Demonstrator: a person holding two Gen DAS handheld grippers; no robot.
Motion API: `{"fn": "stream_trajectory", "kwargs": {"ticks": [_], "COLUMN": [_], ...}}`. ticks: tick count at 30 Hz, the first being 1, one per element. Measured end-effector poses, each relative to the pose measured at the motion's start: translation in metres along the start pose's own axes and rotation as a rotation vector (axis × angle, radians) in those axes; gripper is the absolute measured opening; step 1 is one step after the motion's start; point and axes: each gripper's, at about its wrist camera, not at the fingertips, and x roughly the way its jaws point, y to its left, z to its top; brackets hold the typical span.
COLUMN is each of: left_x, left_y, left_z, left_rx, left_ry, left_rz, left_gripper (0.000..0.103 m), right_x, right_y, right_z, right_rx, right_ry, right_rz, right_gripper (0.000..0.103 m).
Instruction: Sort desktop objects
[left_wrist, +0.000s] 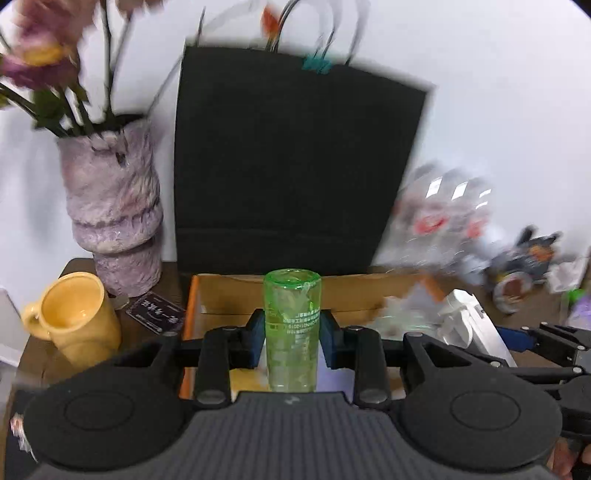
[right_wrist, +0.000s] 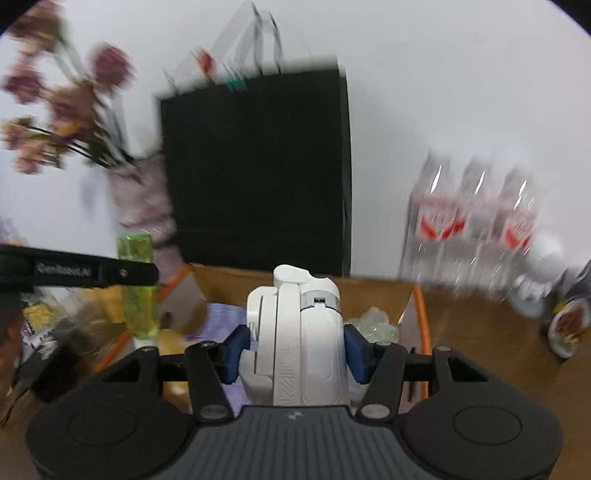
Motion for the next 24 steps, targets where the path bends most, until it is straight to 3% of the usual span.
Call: {"fn": "stream_trajectory", "kwargs": {"ticks": [3,7,11,13,17,19,22,24], "left_x": [0.041,0.074,0.081,0.072,0.033,0.008,-0.048,-0.092], "left_y": [0.005,0.013,0.018,0.017,0.015,0.013,0.003,-0.005], "left_z": [0.007,-0.008,-0.018,-0.015,0.004,0.014,0.031,0.042], "left_rx": [0.017,0.001,0.011,0.020,0.034,0.048,0.088,0.107], "left_ry": [0.050,0.086,0.090,0.089,0.044,0.009,-0.078,-0.144], "left_rz": [0.082,0.101,0.094,0.090,0.114,0.128,0.152,0.167], "left_gripper": [0.031,0.033,0.051,0.050,0.031,0.031,0.036,0.055], "right_x": [0.051,0.096,0.110,0.097,0.048,0.015,-0.045,-0.093], "right_y": [-0.006,-0.004,0.004,0.006,0.005,0.003,-0.002,-0.004], "right_z": [0.007,-0.002,-0.008,-0.003,0.018,0.032,0.057,0.073], "right_rx": [0.024,0.069,0.059,0.044,0.055,0.062,0.057,0.048], "right_ry": [0.071,0.128,0.180,0.146,0.052,-0.008,-0.118,-0.203], "right_rz": [-0.026,-0.010,-0.039,-0.061,-0.093,-0.110,-0.137,-0.156], "right_gripper": [0.053,0.054,0.055,0.063,0.063,0.063,0.063,0.063]}}
